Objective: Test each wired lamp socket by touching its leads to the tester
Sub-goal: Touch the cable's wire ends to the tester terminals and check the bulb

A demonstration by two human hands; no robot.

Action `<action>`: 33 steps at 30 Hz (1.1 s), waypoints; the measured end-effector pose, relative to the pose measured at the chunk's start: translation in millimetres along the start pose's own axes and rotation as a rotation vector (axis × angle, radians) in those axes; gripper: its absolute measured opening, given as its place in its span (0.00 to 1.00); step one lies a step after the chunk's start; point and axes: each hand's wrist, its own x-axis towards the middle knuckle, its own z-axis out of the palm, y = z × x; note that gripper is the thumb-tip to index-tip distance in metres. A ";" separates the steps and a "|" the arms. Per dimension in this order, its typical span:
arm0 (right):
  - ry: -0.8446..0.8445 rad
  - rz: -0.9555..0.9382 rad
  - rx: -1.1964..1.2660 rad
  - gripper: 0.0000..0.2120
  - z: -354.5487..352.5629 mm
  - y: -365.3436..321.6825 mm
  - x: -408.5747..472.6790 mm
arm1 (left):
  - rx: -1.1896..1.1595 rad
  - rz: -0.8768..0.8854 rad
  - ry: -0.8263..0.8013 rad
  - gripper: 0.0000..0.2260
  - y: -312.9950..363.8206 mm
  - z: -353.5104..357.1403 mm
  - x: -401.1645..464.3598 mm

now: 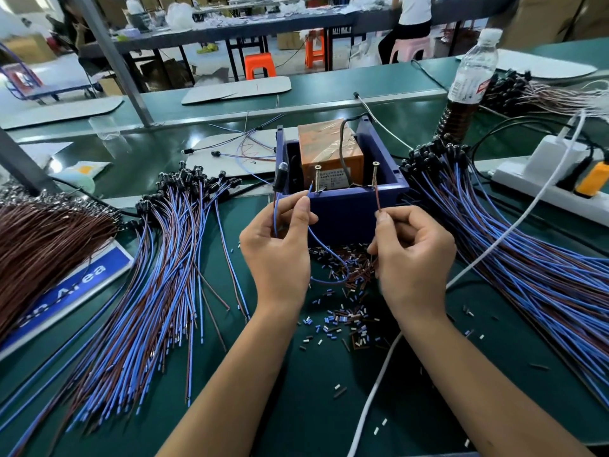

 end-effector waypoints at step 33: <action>0.013 -0.085 -0.059 0.07 -1.0 1.4 1.2 | 0.035 0.018 -0.003 0.05 4.5 2.8 0.3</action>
